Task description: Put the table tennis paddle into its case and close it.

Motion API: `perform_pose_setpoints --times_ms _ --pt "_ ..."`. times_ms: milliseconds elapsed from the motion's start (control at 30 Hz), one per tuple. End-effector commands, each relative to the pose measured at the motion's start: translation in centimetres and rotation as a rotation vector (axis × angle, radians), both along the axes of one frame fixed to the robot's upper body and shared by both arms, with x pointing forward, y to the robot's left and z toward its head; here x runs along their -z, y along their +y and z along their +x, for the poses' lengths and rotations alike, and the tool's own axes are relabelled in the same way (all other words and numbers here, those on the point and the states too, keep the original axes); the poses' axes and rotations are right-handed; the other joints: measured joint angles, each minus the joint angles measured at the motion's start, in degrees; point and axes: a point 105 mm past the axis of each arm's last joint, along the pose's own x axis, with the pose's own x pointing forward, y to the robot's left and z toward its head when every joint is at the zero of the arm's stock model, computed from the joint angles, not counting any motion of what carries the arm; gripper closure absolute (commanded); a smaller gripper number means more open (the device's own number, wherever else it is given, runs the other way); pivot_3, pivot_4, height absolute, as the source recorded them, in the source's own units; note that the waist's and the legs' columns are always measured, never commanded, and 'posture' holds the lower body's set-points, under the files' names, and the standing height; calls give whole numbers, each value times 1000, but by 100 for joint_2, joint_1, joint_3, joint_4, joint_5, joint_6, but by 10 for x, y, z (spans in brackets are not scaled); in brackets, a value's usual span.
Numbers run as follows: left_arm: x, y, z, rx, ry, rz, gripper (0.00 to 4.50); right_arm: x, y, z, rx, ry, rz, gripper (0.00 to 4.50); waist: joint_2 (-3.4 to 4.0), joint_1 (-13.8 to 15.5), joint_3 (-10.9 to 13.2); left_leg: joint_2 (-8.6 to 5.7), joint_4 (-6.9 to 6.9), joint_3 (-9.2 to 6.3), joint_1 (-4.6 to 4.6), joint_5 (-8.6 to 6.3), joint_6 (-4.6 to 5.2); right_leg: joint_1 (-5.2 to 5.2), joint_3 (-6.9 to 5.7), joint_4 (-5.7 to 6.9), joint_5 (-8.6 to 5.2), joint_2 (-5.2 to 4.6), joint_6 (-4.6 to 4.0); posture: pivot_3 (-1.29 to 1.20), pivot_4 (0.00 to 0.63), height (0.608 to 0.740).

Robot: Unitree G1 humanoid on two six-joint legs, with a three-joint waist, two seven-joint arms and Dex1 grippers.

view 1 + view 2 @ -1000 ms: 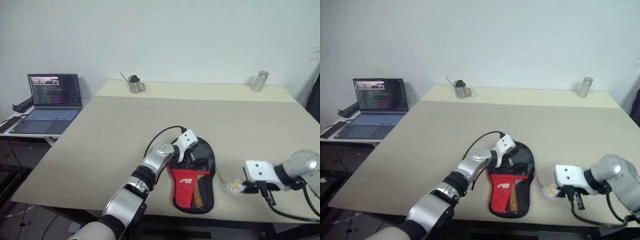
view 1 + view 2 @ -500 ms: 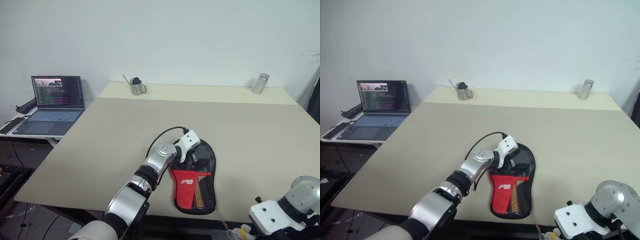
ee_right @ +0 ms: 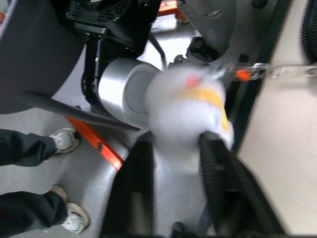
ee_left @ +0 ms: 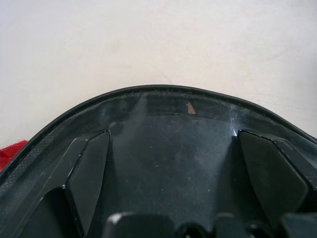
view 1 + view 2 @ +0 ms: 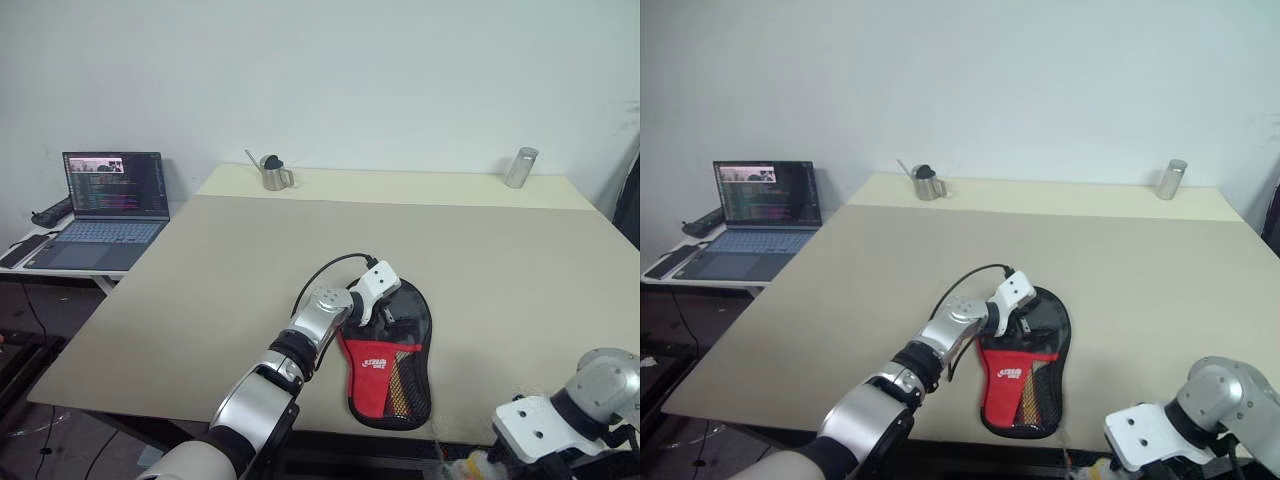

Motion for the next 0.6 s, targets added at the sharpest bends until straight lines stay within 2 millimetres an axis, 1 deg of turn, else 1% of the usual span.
perform_pose_setpoints --times_ms 33,133,200,267,333,400,433,467,500,567,600 --pt "46 23 -8 -53 108 137 0 -5 1 8 3 -35 -5 1859 0 -6 0 0 0 0 1 0 0 0 0 0 0 0 0 0 150 740" --pt "45 23 -8 -54 106 137 0 -9 0 14 13 -56 -9 819 -1 -7 1 0 0 -1 1 0 1 1 -1 0 0 0 0 0 150 740" --pt "41 23 -7 -48 97 111 0 -16 3 22 33 -107 9 86 -1 -10 1 0 0 -1 1 0 1 1 -1 0 0 0 0 0 150 740" --pt "33 22 -5 -41 79 73 0 -25 7 26 51 -128 31 39 -1 -17 3 0 0 0 1 0 1 1 0 0 0 0 0 0 150 740" --pt "20 20 -4 -16 62 10 0 -39 13 34 89 -168 83 39 -1 -21 13 0 0 0 1 0 0 -2 1 1 0 -1 0 0 150 740" --pt "-1 21 -2 12 77 -97 0 -64 20 53 168 -241 184 39 17 -59 32 4 -3 0 0 0 0 -6 1 1 0 1 0 0 150 740" --pt "-19 26 1 15 100 -176 0 -76 20 73 226 -286 243 39 24 -92 51 4 -3 3 -1 -1 -1 -9 6 2 1 3 -1 0 150 740" --pt "-33 30 3 27 108 -224 0 -85 19 88 270 -308 282 39 19 -130 71 5 -6 8 1 -1 -2 -13 13 6 1 5 -2 0 150 740" --pt "-46 37 2 62 96 -245 0 -89 15 101 309 -315 308 39 9 -157 94 6 -5 10 0 -1 -2 -17 15 8 1 7 -2 0 150 740" --pt "-64 51 -4 129 60 -235 0 -91 6 114 349 -305 329 39 -6 -166 103 5 -1 7 -31 1 -4 -48 14 10 3 9 -5 0 150 740" --pt "-74 60 -7 155 44 -230 0 -91 -1 120 373 -306 328 39 -8 -158 104 4 5 7 -66 14 -25 -89 13 20 26 10 -43 0 150 740"
